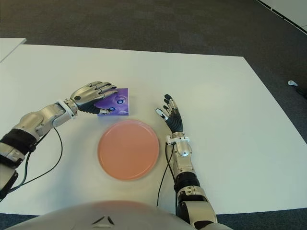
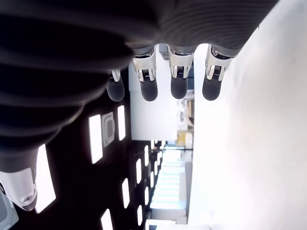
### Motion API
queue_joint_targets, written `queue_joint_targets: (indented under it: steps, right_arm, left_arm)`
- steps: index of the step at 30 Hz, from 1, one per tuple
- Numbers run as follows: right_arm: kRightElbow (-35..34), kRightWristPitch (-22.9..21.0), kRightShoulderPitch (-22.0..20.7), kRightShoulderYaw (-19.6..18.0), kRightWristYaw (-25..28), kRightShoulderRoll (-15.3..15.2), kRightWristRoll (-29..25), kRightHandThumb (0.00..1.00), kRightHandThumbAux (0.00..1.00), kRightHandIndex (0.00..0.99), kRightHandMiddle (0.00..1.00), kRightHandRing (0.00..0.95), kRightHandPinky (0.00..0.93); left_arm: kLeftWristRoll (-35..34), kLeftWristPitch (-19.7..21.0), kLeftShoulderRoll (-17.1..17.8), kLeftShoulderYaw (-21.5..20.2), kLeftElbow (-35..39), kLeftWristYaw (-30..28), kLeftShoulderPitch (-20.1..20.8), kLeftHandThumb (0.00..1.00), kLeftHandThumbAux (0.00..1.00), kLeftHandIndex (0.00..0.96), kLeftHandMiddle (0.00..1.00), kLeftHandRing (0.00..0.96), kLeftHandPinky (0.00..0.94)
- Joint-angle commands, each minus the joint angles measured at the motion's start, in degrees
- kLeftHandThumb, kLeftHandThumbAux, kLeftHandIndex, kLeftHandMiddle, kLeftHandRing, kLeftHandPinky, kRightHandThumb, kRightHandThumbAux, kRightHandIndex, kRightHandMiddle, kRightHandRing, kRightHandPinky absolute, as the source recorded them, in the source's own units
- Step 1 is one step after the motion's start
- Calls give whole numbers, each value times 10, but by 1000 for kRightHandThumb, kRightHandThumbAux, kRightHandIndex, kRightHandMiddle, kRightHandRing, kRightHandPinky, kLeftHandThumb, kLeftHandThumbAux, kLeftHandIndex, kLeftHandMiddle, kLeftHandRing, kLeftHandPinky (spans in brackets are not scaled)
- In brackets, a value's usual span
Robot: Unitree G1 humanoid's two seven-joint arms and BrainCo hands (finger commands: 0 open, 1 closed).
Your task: Put the tissue paper into the plate.
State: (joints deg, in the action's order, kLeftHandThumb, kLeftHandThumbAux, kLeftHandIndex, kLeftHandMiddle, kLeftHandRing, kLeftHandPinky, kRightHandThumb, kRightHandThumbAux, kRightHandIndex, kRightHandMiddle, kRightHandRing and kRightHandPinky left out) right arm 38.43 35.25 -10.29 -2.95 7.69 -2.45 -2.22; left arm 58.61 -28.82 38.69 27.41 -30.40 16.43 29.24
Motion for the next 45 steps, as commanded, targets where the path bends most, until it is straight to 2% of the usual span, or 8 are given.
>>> queue_joint_targets:
  steps: [1, 17, 27, 34, 45]
  right_arm:
    - [41, -1, 45, 4, 7, 4, 2, 0, 531, 0, 0, 0, 0]
    - [50, 17, 47, 2, 28, 4, -4, 0, 513, 0, 0, 0, 0]
    - [20, -27, 61, 2, 24, 7, -5, 0, 528, 0, 0, 0, 0]
    - [5, -37, 70, 1, 33, 7, -14, 0, 536, 0, 0, 0, 0]
    - [-22, -54, 82, 2, 39, 8, -16, 0, 554, 0, 0, 0, 0]
  left_arm:
    - [29, 16, -3, 15, -3, 36, 8, 35, 230, 0, 0, 0, 0]
    - [84, 74, -22, 54, -28, 150, 23, 31, 259, 0, 0, 0, 0]
    - [116, 112, -43, 84, -79, 232, 47, 31, 244, 0, 0, 0, 0]
    - [121, 118, -60, 111, -136, 273, 65, 42, 244, 0, 0, 0, 0]
    - [102, 96, -67, 130, -163, 269, 74, 42, 231, 0, 0, 0, 0]
